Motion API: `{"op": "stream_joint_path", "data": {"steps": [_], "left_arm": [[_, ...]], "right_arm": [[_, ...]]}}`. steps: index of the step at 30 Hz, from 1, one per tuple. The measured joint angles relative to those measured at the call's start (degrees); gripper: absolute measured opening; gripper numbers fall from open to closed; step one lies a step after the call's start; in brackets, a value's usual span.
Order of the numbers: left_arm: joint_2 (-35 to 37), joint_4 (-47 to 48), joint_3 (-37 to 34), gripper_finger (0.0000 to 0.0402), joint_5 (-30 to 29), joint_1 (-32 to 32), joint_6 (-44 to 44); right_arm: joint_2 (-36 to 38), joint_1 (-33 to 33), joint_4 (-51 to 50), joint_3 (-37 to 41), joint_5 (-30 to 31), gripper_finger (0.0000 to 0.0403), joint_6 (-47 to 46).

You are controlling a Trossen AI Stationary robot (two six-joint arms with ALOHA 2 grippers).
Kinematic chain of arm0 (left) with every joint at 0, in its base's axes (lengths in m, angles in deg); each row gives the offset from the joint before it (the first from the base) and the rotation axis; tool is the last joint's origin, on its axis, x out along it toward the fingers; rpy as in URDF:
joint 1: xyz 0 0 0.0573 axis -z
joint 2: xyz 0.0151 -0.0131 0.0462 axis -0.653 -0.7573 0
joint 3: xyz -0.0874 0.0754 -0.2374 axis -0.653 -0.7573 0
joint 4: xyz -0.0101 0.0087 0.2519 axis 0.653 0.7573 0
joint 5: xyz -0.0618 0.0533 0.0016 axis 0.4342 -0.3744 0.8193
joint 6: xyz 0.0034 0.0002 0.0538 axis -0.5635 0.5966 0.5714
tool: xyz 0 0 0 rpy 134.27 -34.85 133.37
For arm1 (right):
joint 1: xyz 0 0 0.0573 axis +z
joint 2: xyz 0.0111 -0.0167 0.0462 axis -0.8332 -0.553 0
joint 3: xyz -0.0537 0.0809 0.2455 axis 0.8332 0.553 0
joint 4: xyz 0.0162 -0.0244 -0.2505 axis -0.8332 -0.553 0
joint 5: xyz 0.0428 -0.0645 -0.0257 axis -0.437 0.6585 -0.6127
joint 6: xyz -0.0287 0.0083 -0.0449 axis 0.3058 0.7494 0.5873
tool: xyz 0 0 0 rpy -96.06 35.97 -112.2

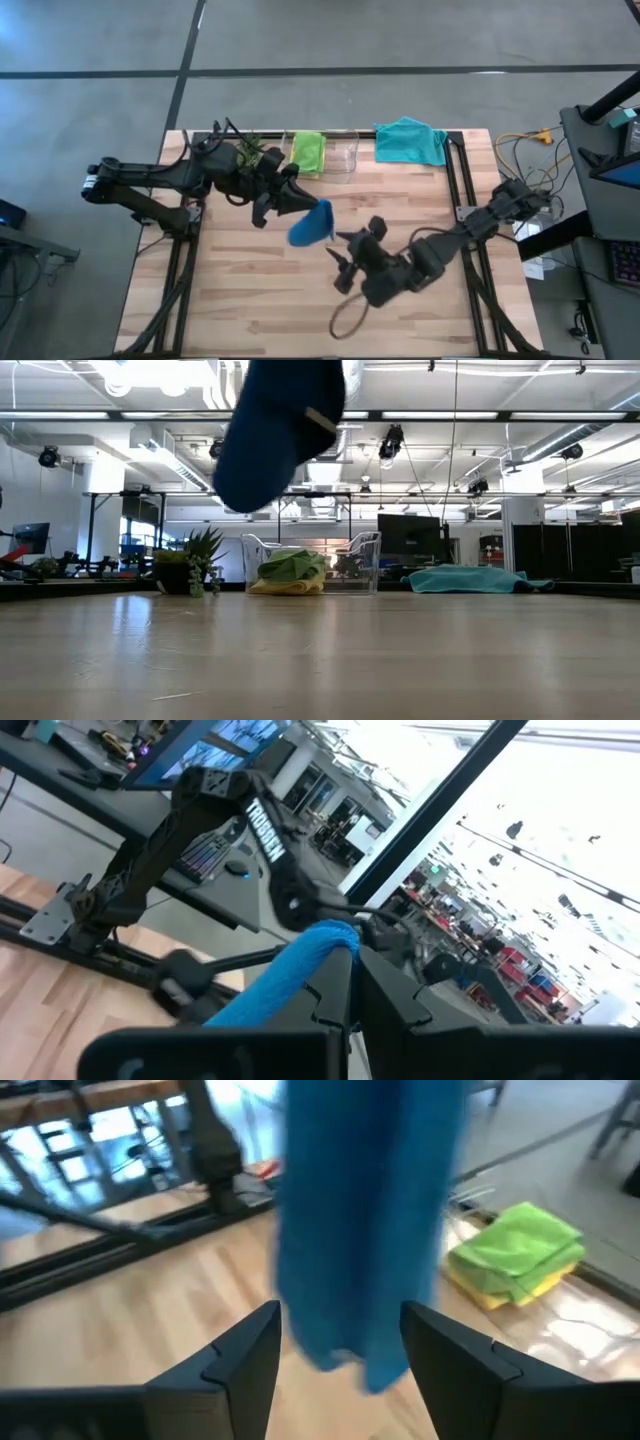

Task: Fold microfiber towels
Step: Fold the bottom blue towel

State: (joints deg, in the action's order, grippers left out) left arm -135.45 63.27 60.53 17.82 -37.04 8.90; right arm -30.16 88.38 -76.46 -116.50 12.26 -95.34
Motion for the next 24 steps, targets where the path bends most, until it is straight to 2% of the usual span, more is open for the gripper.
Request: {"op": "stream_joint_path", "data": {"steps": [11,14,17,24], "left_arm": [[1.2,0.1,1.8,0.0000,0.0,0.0,0.0],[1.9,0.6,1.8,0.0000,0.0,0.0,0.0],[2.4,2.2,1.8,0.0000,0.0,0.0,0.5],[3.8,11.6,1.7,0.0000,0.0,-0.1,3.1]], "right_arm": [[-0.7,-4.1,-4.3,0.0,-0.5,0.0169,-0.6],[-0.5,-4.0,-6.4,0.0,-2.5,0.0116,-0.6],[-0.1,-3.9,-9.0,0.0,-4.9,0.0035,-1.3],[3.6,-2.6,-15.0,-0.2,-5.6,0.0010,-5.4]]}}
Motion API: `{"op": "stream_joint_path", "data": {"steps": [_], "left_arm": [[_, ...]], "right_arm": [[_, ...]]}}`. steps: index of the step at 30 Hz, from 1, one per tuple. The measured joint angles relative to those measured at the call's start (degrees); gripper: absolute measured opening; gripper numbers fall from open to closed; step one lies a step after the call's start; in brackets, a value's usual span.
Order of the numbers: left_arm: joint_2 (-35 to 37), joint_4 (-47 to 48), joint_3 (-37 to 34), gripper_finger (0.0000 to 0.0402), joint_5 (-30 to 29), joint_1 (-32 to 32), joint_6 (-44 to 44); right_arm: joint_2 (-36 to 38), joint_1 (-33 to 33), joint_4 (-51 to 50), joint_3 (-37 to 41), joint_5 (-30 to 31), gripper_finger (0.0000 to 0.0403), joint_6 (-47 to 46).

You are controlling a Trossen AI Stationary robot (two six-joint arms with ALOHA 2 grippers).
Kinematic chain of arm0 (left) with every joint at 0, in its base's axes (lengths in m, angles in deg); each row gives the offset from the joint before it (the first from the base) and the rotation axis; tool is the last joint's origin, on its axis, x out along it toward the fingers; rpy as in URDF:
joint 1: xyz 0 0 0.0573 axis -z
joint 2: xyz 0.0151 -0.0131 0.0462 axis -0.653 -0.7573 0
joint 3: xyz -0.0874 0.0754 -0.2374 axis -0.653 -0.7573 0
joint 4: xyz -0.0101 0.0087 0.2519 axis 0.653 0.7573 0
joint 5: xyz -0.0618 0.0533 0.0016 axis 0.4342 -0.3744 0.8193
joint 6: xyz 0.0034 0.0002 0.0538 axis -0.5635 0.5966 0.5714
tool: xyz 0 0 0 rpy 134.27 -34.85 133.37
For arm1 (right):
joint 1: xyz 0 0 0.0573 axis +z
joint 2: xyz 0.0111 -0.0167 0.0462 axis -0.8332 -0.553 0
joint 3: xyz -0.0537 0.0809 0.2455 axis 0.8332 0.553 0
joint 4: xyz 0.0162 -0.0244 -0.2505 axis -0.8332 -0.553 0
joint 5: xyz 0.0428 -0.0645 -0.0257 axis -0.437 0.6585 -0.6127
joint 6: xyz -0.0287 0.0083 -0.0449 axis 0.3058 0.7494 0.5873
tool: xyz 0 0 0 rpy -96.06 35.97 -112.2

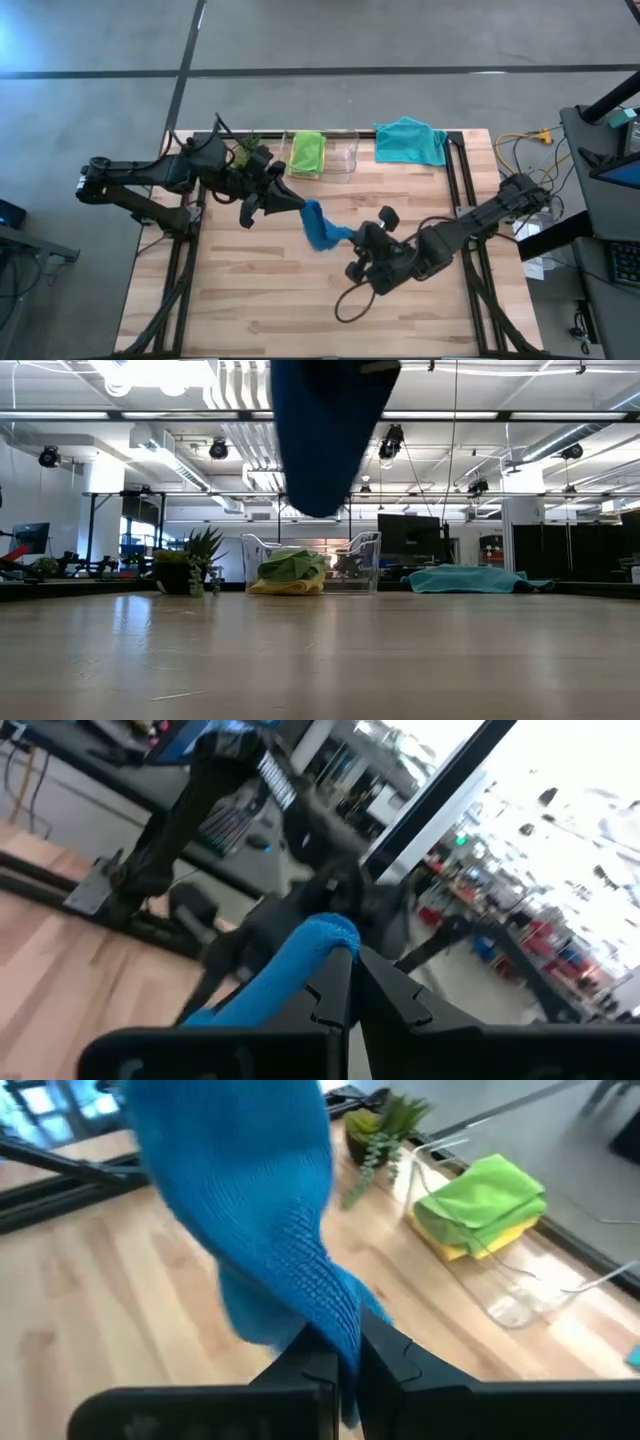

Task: Fold microfiber towels
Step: Fold the bottom blue towel

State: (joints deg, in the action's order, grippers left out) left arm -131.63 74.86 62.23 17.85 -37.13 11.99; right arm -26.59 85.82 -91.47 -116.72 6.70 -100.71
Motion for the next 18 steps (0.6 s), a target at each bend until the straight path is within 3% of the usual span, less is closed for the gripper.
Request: {"op": "stream_joint_path", "data": {"steps": [9,18], "left_arm": [[1.3,6.4,-0.3,0.0000,0.0,-0.6,3.4],[2.8,-1.9,-0.3,0.0000,0.1,-1.0,3.3]], "right_arm": [[4.1,0.3,1.7,-0.7,-5.2,0.0010,0.9],[4.1,-1.4,9.6,-0.6,-5.2,0.0059,2.2]]}}
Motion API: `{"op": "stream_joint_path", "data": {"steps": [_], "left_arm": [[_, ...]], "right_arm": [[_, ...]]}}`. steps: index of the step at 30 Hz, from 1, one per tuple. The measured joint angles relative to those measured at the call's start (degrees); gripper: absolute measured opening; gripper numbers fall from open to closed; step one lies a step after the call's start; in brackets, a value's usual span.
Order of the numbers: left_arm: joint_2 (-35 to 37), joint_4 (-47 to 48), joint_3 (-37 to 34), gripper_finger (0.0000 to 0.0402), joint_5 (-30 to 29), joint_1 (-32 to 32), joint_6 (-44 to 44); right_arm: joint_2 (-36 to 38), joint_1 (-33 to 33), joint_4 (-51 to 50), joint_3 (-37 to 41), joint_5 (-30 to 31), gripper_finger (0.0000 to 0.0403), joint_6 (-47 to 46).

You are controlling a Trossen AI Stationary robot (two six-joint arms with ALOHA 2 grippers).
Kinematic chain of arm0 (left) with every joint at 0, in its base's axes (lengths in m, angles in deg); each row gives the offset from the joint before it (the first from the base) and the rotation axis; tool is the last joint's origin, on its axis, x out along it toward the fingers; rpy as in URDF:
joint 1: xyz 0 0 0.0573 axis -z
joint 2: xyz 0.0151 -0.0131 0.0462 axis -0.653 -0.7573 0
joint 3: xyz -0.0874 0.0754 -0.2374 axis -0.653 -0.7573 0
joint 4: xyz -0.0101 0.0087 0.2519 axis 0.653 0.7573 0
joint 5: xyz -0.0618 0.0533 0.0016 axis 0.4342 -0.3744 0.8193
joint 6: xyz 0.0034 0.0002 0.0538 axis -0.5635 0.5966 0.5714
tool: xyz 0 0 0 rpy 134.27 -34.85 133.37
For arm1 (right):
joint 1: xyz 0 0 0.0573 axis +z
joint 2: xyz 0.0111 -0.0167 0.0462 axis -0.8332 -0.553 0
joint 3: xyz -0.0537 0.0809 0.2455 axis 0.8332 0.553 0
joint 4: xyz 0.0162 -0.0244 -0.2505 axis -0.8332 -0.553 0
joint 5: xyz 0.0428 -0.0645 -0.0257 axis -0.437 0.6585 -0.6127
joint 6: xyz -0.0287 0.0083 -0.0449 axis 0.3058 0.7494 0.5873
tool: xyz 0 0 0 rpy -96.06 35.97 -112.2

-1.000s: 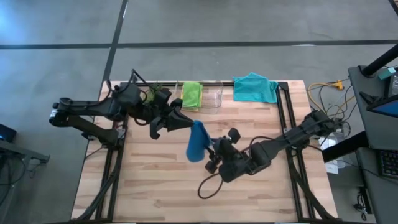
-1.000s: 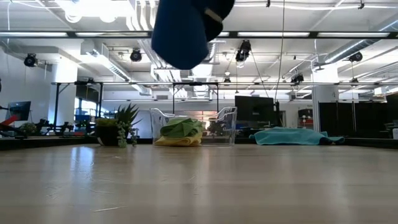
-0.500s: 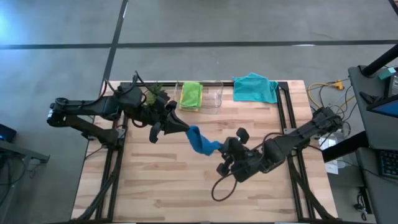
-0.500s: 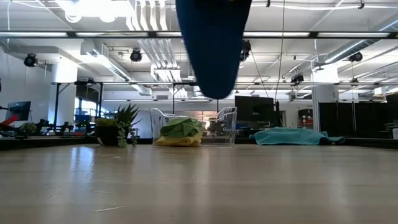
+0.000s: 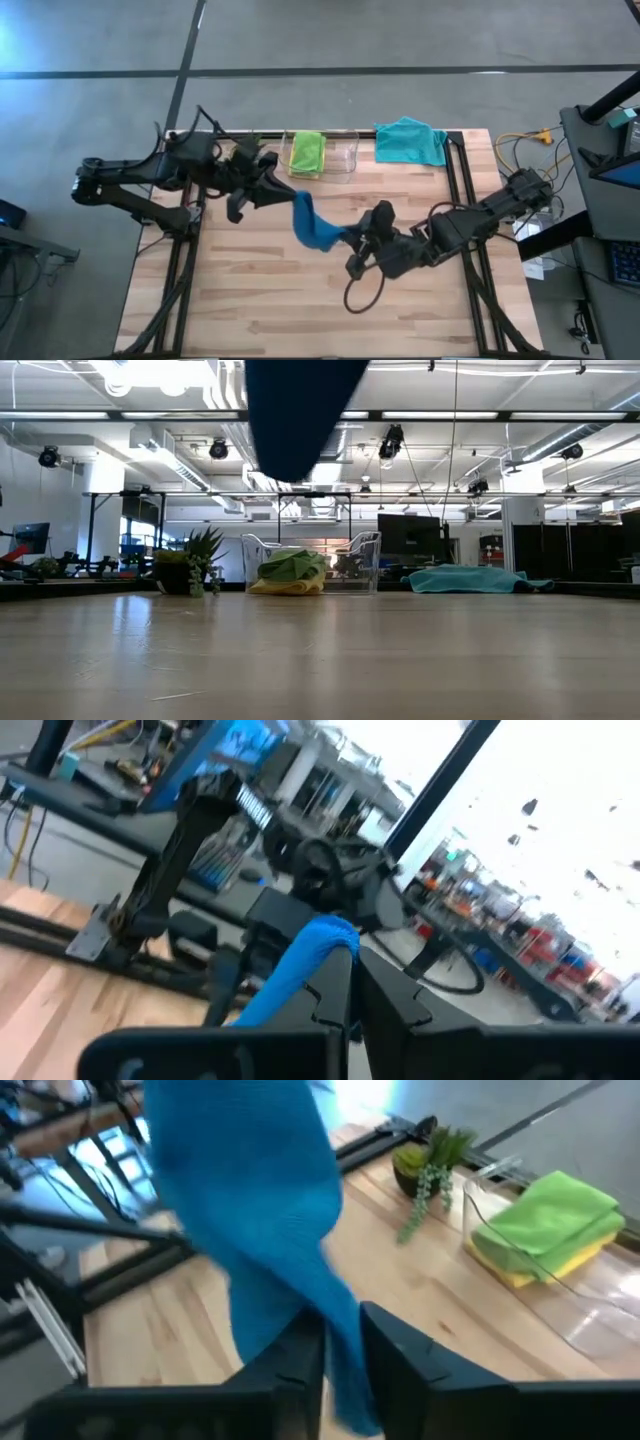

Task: Fold microfiber towels
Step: Fold the bottom blue towel

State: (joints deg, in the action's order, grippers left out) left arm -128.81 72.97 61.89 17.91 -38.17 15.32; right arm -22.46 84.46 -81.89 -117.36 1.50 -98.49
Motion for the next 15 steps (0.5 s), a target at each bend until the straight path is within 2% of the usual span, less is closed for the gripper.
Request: {"op": "stream_joint_path", "data": {"steps": [7,11,15], "left_arm": [[0.5,-0.7,0.0,0.0000,0.9,0.0,-0.4],[0.6,-0.8,0.0,0.0000,1.6,0.0,-0.4],[0.7,-0.7,0.0,0.0000,1.6,0.0,-0.4]], "right_arm": [[-0.2,-1.9,3.9,0.1,-0.5,0.0121,2.3],[-1.1,-2.9,6.8,0.2,-0.5,0.0114,4.0],[-1.2,-3.5,16.0,0.2,-0.1,0.0104,8.8]]}}
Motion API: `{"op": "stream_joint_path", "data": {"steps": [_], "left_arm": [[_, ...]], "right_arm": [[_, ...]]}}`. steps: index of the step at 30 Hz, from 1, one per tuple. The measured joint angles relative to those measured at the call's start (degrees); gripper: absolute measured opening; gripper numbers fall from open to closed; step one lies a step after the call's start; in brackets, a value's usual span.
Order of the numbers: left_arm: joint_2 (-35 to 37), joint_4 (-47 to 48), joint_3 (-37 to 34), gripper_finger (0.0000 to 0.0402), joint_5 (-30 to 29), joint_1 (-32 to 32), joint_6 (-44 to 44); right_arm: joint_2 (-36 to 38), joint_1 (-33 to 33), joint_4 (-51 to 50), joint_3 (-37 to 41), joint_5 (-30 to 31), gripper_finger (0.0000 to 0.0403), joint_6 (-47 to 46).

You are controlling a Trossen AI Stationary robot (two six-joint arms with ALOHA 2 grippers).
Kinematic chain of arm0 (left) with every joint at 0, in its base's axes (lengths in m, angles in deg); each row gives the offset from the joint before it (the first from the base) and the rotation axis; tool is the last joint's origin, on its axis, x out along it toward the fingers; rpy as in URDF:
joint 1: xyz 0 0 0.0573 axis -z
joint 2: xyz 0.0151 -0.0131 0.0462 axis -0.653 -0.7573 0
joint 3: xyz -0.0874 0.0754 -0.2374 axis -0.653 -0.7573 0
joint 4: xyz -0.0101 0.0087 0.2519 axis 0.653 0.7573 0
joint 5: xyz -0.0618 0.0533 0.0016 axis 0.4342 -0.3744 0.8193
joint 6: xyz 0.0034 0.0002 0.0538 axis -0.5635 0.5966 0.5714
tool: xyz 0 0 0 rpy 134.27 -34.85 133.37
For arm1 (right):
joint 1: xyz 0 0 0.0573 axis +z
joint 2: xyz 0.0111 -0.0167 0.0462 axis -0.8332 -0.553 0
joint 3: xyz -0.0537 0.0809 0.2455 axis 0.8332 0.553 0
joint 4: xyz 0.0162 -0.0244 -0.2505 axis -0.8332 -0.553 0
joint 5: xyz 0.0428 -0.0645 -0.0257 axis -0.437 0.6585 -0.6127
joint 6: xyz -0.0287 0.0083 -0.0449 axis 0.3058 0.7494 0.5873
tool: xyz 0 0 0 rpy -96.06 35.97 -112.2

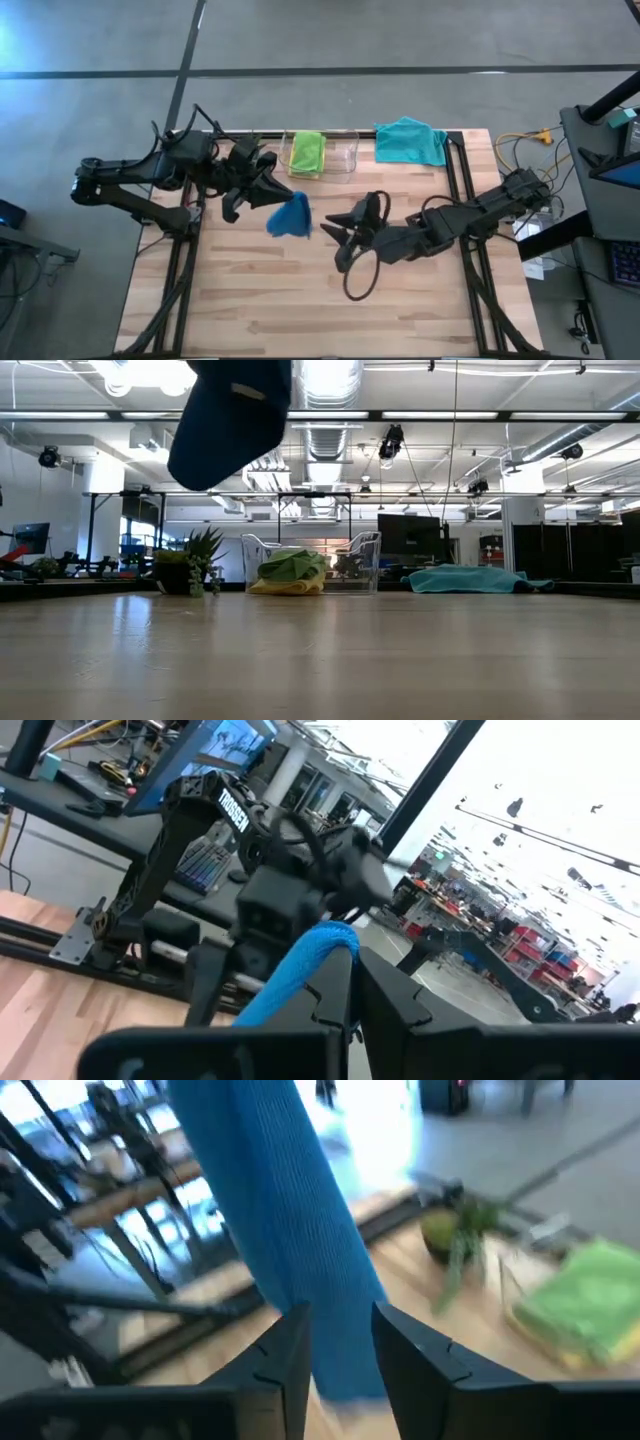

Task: Fold microfiber towels
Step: Fold the bottom blue towel

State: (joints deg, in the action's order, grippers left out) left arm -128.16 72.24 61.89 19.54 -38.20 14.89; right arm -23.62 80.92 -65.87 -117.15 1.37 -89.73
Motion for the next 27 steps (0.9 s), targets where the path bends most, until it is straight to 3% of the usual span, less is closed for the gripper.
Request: {"op": "stream_joint_path", "data": {"steps": [3,9,15,27], "left_arm": [[0.1,0.0,-0.3,0.0000,0.0,0.0,0.0],[0.1,0.1,-0.5,0.0000,0.0,0.0,0.0],[0.0,0.1,-0.5,0.0000,0.0,0.0,0.0],[-0.4,0.1,-0.6,0.0000,0.0,0.0,0.0]], "right_arm": [[0.0,0.0,6.2,-0.1,3.1,0.0114,5.0],[0.0,-0.2,7.0,-3.0,7.5,0.0155,11.6],[0.0,-0.3,7.1,-5.5,7.7,0.0175,15.7],[-2.4,-0.5,7.9,-9.4,3.2,0.0161,21.3]]}}
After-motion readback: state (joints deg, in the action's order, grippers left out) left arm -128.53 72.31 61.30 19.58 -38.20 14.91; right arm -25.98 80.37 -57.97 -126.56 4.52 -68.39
